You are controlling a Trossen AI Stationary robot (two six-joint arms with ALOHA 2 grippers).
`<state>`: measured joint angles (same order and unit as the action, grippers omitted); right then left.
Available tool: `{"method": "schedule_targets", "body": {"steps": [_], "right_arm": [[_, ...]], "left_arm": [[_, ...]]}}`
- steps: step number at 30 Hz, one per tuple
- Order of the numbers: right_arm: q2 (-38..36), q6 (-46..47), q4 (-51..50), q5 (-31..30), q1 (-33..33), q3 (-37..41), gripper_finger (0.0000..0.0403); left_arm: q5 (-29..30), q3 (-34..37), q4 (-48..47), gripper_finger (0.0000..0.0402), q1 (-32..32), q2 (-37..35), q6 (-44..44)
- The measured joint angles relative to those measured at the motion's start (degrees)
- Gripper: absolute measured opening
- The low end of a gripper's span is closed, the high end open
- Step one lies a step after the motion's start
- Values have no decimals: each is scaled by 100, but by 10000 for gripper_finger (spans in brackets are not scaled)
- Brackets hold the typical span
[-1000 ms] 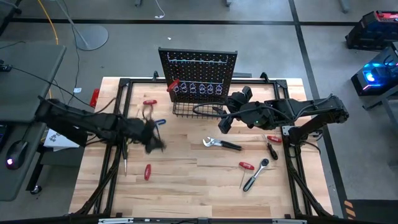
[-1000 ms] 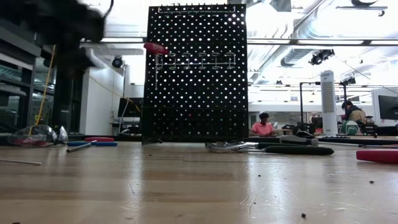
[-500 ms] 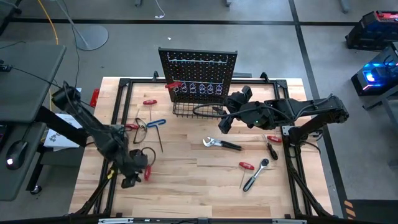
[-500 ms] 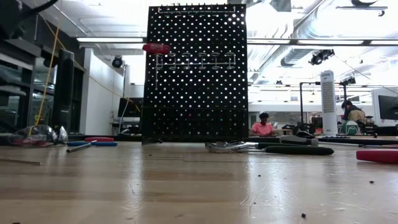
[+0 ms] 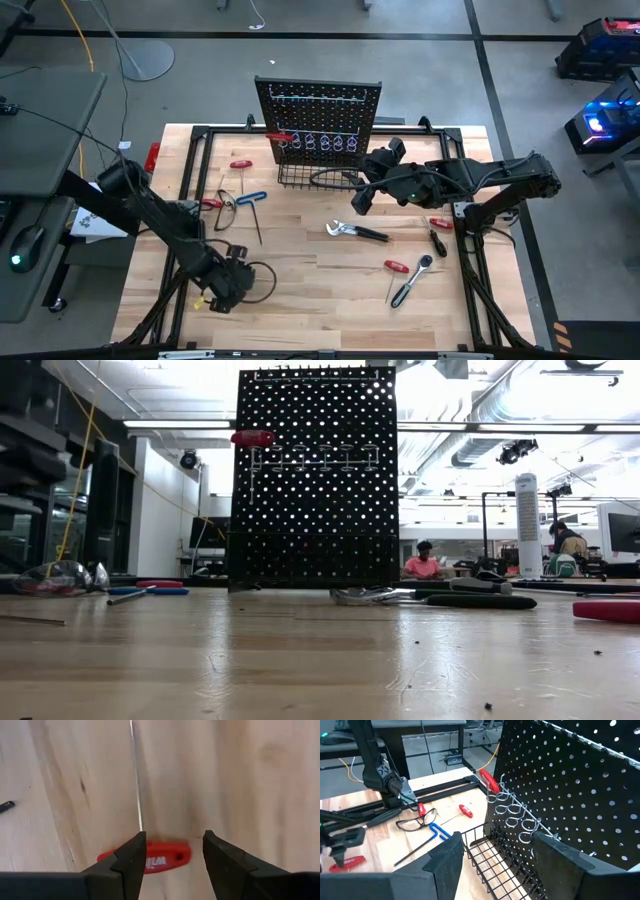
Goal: Hang tools onto peg board
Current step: Hang the bottom left red allen wrench on the pegboard
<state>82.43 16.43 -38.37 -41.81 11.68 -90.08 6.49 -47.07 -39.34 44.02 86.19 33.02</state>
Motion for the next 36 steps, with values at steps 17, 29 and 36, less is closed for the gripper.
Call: {"method": "schedule_targets", "body": {"steps": [17, 29, 36], "right_arm": [[0, -150, -184, 158, -2, 0, 224], [0, -395, -299, -7, 202, 0, 224], [0, -458, -310, 283, 317, 0, 224]], "left_arm": [[-847, -57, -350, 69, -707, 1099, -213], [-912, -127, -486, 0, -1231, 234, -65], [-541, -286, -207, 0, -1677, -1083, 83]]}}
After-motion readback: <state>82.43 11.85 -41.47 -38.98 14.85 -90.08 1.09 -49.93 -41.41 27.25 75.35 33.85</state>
